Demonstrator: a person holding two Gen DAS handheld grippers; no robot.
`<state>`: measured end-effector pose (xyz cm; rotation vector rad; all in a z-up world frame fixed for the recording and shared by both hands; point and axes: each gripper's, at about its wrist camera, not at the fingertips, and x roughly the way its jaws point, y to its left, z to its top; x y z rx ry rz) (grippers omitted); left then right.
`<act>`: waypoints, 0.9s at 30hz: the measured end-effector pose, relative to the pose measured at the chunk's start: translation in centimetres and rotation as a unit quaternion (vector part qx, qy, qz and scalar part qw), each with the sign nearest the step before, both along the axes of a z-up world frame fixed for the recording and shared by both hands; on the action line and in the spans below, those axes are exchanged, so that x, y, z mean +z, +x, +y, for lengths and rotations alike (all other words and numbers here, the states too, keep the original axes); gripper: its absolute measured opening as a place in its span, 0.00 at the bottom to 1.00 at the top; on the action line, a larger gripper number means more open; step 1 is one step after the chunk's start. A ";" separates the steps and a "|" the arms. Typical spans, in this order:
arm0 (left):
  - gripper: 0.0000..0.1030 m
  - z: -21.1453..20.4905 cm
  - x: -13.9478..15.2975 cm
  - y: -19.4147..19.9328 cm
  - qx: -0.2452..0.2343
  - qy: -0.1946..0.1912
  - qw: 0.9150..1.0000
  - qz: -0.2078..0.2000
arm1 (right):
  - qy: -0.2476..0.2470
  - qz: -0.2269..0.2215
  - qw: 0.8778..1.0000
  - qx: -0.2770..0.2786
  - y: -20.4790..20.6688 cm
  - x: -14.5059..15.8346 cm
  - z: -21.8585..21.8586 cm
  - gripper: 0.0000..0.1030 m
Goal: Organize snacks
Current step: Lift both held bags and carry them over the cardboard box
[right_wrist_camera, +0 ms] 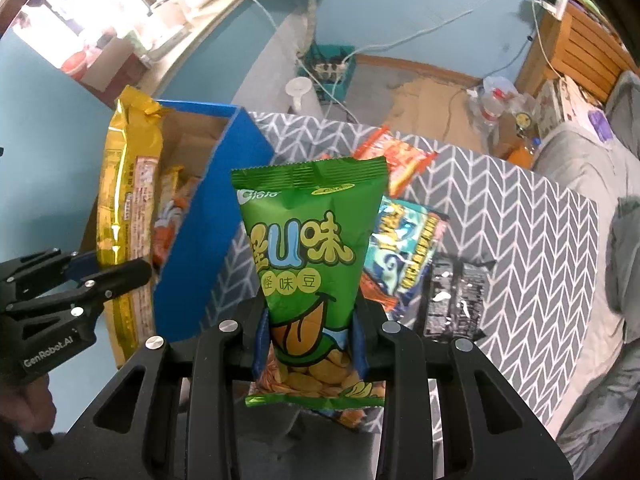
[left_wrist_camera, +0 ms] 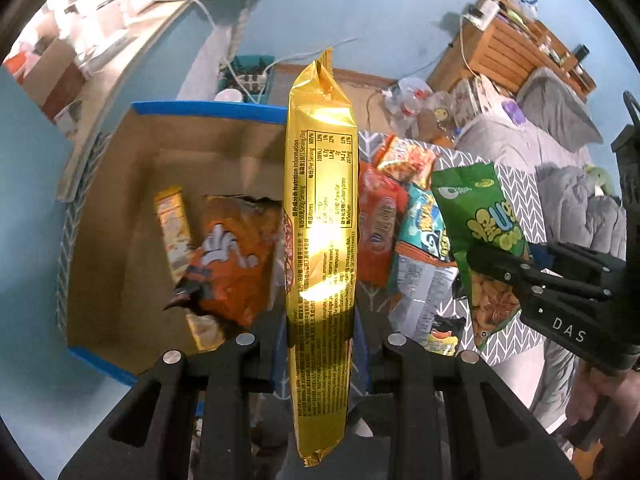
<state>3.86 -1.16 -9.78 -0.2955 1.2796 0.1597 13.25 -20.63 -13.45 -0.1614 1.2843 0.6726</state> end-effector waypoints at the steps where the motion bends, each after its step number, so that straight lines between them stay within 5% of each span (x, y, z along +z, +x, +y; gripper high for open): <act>1: 0.27 0.4 0.1 -0.2 0.005 0.000 1.000 -0.001 | 0.002 0.000 1.000 0.003 -0.1 0.1 0.4 0.29; 27: 0.27 12.4 -1.9 -5.1 0.120 0.008 0.993 0.007 | 0.020 0.005 0.994 0.106 -4.4 1.0 13.4 0.29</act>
